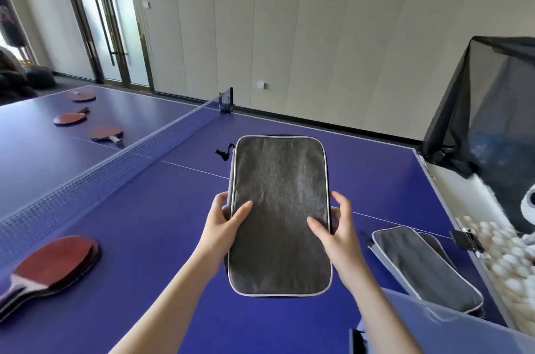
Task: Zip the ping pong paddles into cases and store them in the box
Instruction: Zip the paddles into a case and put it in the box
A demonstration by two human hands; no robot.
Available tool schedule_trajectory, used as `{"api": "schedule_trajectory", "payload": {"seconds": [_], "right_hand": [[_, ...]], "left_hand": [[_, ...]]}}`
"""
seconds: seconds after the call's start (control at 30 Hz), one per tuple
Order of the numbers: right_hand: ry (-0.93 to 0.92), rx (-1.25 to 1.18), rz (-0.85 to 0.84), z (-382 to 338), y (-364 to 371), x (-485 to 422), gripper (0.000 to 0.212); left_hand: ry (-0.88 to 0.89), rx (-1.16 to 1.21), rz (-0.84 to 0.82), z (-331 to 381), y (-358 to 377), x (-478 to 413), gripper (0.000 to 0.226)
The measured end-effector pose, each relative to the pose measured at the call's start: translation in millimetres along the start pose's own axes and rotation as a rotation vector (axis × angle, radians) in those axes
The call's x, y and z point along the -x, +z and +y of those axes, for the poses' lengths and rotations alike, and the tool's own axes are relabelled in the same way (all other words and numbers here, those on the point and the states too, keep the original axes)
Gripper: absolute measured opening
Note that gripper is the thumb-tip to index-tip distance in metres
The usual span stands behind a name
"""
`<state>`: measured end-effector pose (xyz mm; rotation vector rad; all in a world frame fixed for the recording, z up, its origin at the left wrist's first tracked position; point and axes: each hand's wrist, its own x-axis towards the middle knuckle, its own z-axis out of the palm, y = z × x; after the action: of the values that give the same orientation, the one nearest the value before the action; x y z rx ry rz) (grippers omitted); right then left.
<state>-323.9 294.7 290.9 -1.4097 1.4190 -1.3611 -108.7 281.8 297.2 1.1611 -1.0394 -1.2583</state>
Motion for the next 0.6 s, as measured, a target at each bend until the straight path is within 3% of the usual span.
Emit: {"api": "schedule_trajectory", "payload": {"seconds": [0.3,0.47,0.6], "right_hand": [[0.108,-0.078,0.085,-7,206,77,0.055],[0.137,-0.019,0.129,4,252,107,0.065],[0.153,0.015,0.112,5,265,112,0.064]], "left_hand": [[-0.012,-0.02,-0.093,-12,-210,-10,0.032],[-0.05,-0.037,-0.166,-20,-268,-8,0.039],[0.033,-0.115,-0.14,-20,-285,-3,0.039]]}}
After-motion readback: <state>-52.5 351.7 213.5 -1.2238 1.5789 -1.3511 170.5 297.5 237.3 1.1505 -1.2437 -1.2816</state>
